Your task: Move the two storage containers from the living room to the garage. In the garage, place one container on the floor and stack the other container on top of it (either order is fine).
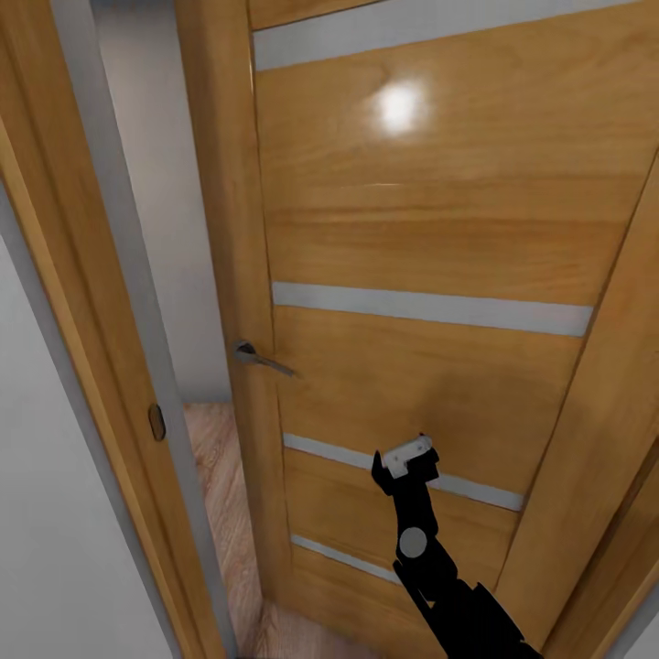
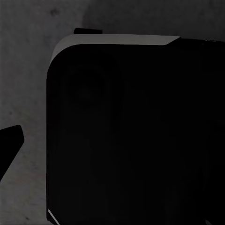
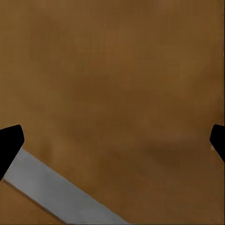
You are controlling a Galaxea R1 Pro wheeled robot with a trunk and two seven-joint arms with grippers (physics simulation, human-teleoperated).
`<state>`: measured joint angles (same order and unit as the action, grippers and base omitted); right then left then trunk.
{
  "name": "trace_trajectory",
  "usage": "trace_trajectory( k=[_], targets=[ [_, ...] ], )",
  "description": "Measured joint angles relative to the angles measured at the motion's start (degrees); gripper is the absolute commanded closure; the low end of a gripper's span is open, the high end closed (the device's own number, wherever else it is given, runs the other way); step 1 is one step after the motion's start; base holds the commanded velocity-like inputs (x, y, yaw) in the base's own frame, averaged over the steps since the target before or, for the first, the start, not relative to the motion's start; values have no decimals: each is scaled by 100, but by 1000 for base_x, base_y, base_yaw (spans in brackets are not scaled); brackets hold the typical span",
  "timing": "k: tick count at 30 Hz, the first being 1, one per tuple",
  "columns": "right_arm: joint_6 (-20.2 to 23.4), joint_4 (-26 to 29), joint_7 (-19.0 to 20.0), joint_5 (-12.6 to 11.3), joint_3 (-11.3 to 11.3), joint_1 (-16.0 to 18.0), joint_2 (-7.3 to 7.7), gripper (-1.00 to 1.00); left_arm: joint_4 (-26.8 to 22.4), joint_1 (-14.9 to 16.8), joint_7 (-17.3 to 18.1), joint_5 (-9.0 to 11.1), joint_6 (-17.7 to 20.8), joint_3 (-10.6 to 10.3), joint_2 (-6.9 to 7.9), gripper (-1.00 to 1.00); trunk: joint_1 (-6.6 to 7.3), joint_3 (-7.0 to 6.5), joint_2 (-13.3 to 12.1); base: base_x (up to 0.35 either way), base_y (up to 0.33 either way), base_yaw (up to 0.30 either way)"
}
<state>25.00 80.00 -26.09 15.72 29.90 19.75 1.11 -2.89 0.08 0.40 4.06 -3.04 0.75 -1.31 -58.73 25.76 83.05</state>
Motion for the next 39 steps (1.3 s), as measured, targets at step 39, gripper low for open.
trace_trajectory(
  k=[39],
  targets=[
    [822,-1382,329,832,17,1412,-1111,-100,0,0,0,0,0,-1,0,-100,0,0,0,0,0,0]
  ],
)
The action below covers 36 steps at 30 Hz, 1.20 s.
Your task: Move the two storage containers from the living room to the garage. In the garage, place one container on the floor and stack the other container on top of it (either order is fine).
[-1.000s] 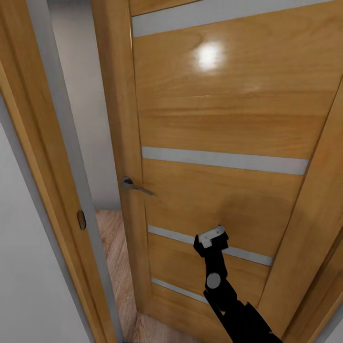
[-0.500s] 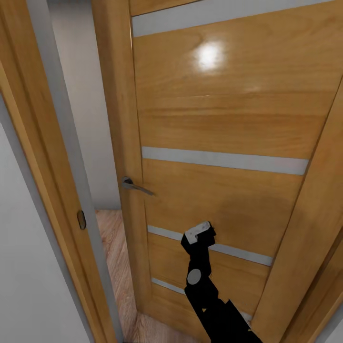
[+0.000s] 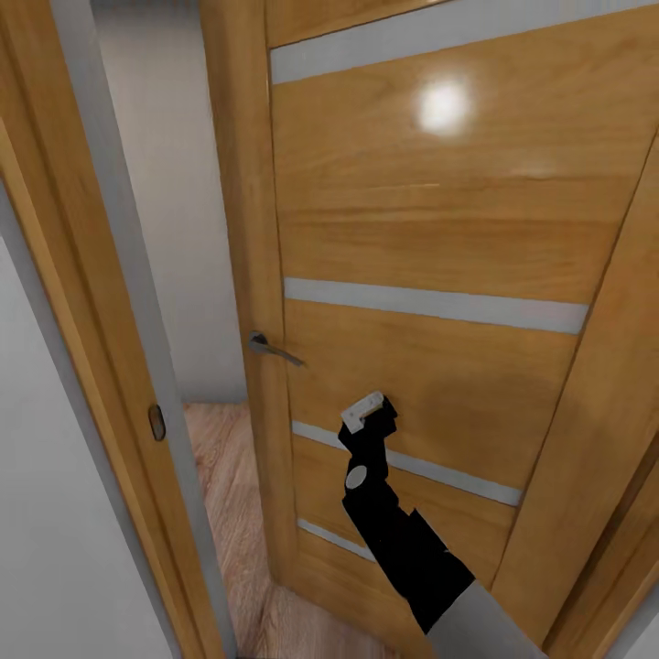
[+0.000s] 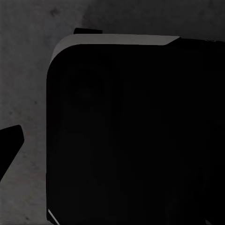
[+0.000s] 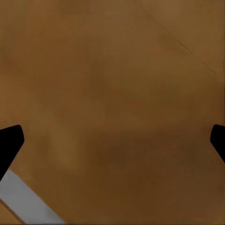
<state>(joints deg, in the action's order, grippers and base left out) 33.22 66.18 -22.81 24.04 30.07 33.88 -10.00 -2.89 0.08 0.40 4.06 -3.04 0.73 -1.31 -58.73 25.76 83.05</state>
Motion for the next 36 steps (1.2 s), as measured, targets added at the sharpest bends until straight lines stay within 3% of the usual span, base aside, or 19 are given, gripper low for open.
trace_trajectory(
  k=[11,14,19,27,36],
  targets=[
    [-8,-1090,-12,-78,-35,788,0,-100,0,0,0,0,0,1,3,-100,0,0,0,0,0,0],
    [-2,-1425,-38,-323,-36,1037,0,-100,0,0,0,0,0,-2,6,-100,0,0,0,0,0,0],
    [-13,-2241,-88,-968,-39,1614,0,-100,0,0,0,0,0,1,1,-100,0,0,0,0,0,0],
    [-52,-2934,-220,-1187,-42,2144,0,-100,0,0,0,0,0,2,0,-100,0,0,0,0,0,0],
    [-104,-3160,-367,-1436,-30,2274,0,-100,2,2,0,0,0,0,0,-100,0,0,0,0,0,0]
  ],
)
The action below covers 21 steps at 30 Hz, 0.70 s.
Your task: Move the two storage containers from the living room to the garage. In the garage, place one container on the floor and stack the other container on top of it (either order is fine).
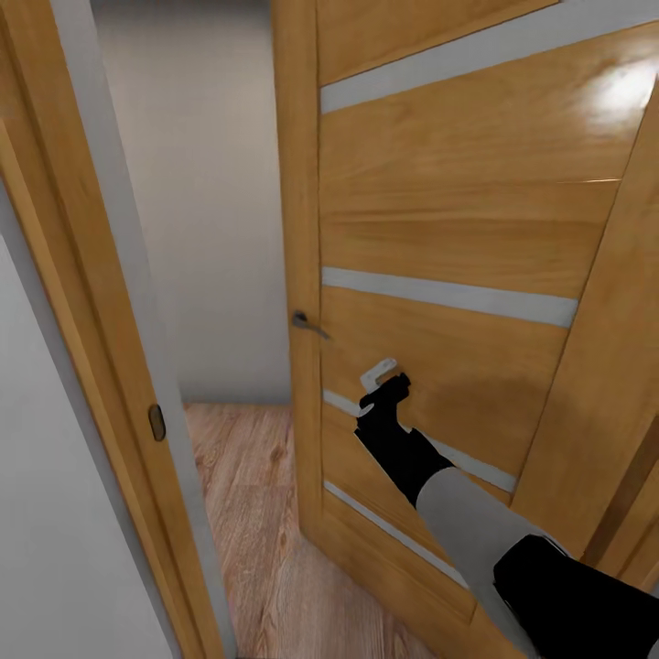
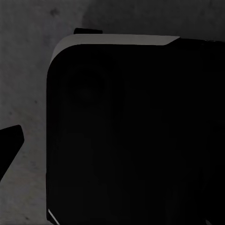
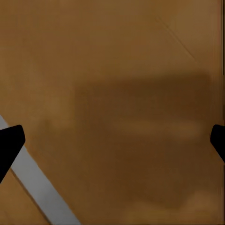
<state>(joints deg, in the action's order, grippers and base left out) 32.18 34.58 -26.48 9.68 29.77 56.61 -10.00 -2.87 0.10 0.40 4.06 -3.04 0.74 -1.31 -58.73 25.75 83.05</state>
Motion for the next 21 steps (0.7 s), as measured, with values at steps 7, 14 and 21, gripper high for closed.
trace_trajectory(
  k=[7,14,21],
  targets=[
    [-268,-1044,-66,-590,-25,638,0,-100,-2,-1,0,0,0,1,0,-100,0,0,0,0,0,0],
    [-382,-1327,-192,-912,1,778,0,-100,0,0,7,-2,0,-7,-1,-100,0,-1,0,0,0,0],
    [-359,-1369,-347,-1065,-71,862,0,-100,-2,0,8,-8,1,-14,-1,-100,0,1,0,0,0,0]
  ],
)
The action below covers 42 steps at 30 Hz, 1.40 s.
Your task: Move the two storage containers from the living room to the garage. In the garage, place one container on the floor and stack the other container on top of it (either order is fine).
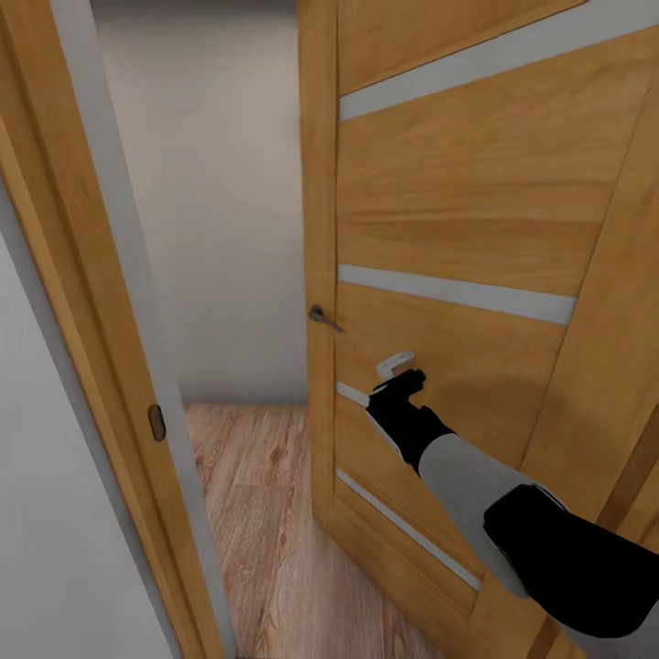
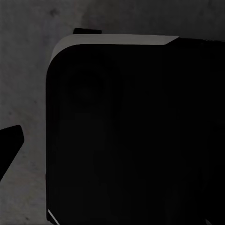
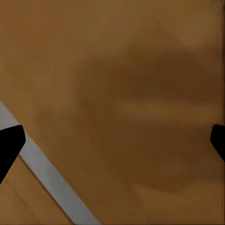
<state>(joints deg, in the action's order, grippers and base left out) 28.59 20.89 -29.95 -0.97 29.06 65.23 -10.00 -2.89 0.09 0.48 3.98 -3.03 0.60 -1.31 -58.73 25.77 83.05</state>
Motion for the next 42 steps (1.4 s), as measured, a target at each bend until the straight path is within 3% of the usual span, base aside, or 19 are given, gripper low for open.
trace_trajectory(
  k=[12,18,27,33,42],
  targets=[
    [50,-1,-45,122,20,19,0,-100,1,0,8,-3,-9,-8,0,-100,1,-1,1,143,-65,0],
    [-1,5,-183,-13,34,20,0,-100,2,1,8,-7,-9,-11,0,-100,0,-1,0,20,-8,0],
    [49,59,-496,-33,15,15,0,-100,1,1,8,-3,-5,-3,0,-100,0,0,0,1,0,0],
    [127,115,-658,117,46,22,0,-100,-1,-1,8,-3,-6,-1,0,-100,0,-1,0,0,0,0],
    [273,318,-629,138,72,27,0,-100,-1,-1,8,-2,-5,-1,0,-100,0,-1,0,0,0,0]
  ],
)
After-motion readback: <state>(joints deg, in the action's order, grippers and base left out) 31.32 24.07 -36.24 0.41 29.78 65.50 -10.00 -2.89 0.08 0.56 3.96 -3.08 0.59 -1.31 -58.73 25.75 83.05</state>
